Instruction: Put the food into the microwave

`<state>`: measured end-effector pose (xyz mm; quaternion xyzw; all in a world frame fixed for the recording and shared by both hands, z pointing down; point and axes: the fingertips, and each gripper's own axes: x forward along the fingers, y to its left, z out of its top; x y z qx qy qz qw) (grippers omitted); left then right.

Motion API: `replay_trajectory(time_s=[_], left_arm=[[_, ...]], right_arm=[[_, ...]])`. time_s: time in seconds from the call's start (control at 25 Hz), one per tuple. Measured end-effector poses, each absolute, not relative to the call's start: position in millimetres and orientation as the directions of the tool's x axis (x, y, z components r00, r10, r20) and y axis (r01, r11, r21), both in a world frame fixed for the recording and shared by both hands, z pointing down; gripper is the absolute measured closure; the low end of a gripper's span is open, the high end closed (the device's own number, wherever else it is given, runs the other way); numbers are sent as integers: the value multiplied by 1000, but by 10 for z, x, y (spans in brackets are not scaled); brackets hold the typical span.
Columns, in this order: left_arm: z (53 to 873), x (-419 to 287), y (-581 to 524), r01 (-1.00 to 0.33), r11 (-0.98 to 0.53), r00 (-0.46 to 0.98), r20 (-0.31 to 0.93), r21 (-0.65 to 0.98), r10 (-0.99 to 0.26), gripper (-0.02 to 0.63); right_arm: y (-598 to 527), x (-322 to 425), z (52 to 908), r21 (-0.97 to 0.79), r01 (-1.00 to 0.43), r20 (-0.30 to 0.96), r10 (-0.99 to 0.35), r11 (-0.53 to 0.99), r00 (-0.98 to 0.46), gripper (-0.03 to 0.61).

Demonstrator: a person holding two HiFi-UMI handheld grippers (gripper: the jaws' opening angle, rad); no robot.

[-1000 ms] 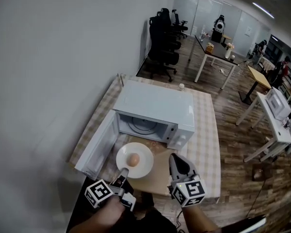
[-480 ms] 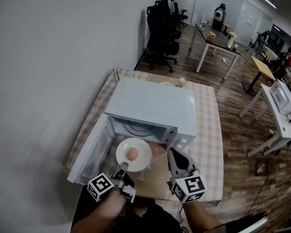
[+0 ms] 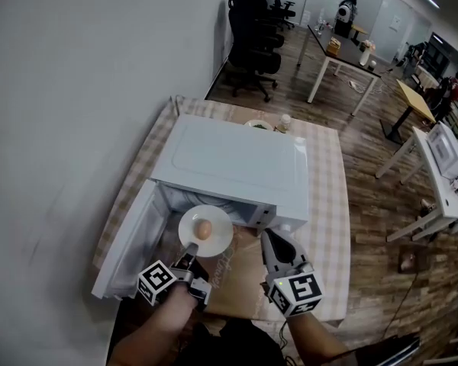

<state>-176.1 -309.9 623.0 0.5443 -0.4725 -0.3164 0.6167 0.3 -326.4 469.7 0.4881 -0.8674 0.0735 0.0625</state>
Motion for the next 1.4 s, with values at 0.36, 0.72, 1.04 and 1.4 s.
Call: replay_trajectory(time_s=[0.36,0.72,1.04,1.4], left_arm=[[6547,-1778,-3533,-131,235,326,266,963,-907,598],[6749,-1747,-3750,-146,243,316,278,959,-907,598],[6883,-1698,-3949,-141,246,318,279,959,-906,598],[7036,-1642,-4104,-151,265,328,301,952,-896,598]], right_arm=[[-3480,-46,4806,-78,-840,200,-817,536,-540,569],[-3558,-36,4786,-87,-829,194,-807,552,-558,569],[-3665,-32,4745,-79,-824,191,-803,561,-565,569],[-3722,6,4782,-68,-831,173,-814,552,-554,570]])
